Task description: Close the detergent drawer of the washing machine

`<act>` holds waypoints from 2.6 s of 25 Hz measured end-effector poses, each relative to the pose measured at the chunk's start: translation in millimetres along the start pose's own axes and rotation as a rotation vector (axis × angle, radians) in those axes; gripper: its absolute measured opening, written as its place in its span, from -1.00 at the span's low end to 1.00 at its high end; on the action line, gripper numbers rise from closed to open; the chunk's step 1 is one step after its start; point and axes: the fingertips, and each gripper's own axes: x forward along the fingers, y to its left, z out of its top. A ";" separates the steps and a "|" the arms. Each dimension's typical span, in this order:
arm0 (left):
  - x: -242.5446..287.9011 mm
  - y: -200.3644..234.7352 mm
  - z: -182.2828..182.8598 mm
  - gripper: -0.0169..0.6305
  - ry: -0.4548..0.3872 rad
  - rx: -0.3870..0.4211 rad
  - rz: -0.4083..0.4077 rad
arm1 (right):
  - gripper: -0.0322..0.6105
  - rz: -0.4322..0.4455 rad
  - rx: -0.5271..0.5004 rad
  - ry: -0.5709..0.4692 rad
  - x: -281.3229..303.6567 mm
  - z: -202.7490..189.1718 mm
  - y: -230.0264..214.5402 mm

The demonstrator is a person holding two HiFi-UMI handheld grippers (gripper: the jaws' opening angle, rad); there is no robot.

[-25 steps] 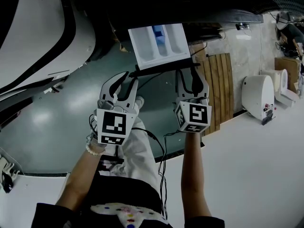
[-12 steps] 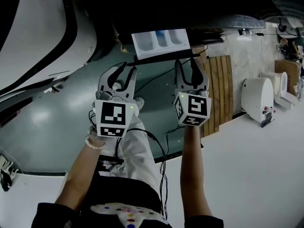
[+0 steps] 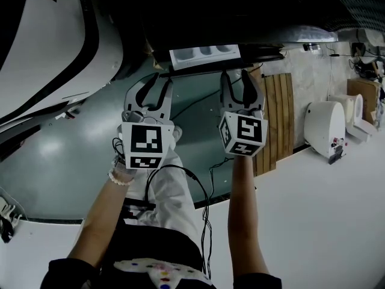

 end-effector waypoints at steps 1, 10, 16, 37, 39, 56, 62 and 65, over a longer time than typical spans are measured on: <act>1.5 1.4 0.3 -0.60 0.000 0.000 0.002 | -0.32 0.001 -0.001 0.001 1.8 0.7 0.1; 15.0 17.5 9.3 -0.59 -0.002 -0.031 0.019 | -0.32 -0.004 -0.012 0.003 20.1 12.4 0.7; 21.3 24.0 12.2 -0.59 0.004 -0.032 0.025 | -0.30 -0.026 -0.004 0.008 27.9 16.4 0.4; 19.4 29.7 12.6 -0.66 0.017 -0.048 0.001 | -0.32 -0.068 0.047 0.013 30.5 21.3 1.9; 14.9 29.4 14.5 -0.66 0.010 -0.048 -0.016 | -0.32 -0.069 0.049 0.012 24.5 22.1 5.2; -57.6 -3.9 74.0 -0.91 -0.077 0.044 -0.247 | -0.89 -0.068 0.065 -0.031 -76.1 55.8 54.9; -84.0 -19.3 94.9 -0.91 -0.105 0.105 -0.346 | -0.89 -0.064 0.050 -0.064 -116.6 76.7 73.0; -99.4 -24.9 101.6 -0.91 -0.114 0.126 -0.380 | -0.89 -0.054 0.038 -0.083 -135.5 84.6 80.4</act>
